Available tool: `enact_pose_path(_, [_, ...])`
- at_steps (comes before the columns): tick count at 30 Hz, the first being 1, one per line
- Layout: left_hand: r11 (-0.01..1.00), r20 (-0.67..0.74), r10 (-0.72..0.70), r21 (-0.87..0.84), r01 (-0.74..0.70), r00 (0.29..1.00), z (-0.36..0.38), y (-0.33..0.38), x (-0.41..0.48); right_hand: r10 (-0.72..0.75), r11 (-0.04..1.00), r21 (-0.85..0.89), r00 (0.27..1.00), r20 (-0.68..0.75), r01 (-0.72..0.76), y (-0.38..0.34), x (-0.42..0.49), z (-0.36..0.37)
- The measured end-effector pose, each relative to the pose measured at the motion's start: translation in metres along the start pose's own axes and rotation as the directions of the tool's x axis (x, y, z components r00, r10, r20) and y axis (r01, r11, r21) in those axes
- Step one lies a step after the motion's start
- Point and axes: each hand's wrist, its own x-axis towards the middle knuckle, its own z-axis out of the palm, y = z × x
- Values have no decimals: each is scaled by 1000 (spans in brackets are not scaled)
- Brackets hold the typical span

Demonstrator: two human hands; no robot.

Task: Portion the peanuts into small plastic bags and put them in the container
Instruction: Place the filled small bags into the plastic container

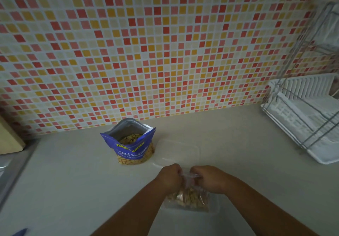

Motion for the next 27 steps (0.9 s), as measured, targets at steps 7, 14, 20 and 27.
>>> enact_pose_path(7, [986, -41, 146, 91, -142, 988, 7, -7, -12, 11, 996, -83, 999, -46, -15, -5, -2, 6])
enact_pose_path(14, [888, -304, 421, 330, -320, 855, 4, -27, -29, -73, 993, -113, 909, -409, 29, -8, -16, 16])
enact_pose_path(20, [742, -266, 637, 465, -483, 723, 13, -55, -35, -318, 946, -225, 805, -501, 233, -1, -25, 40])
enact_pose_path(27, [762, -42, 403, 569, -309, 914, 22, -72, -40, -281, 956, -211, 838, -468, 203, 14, -18, 63])
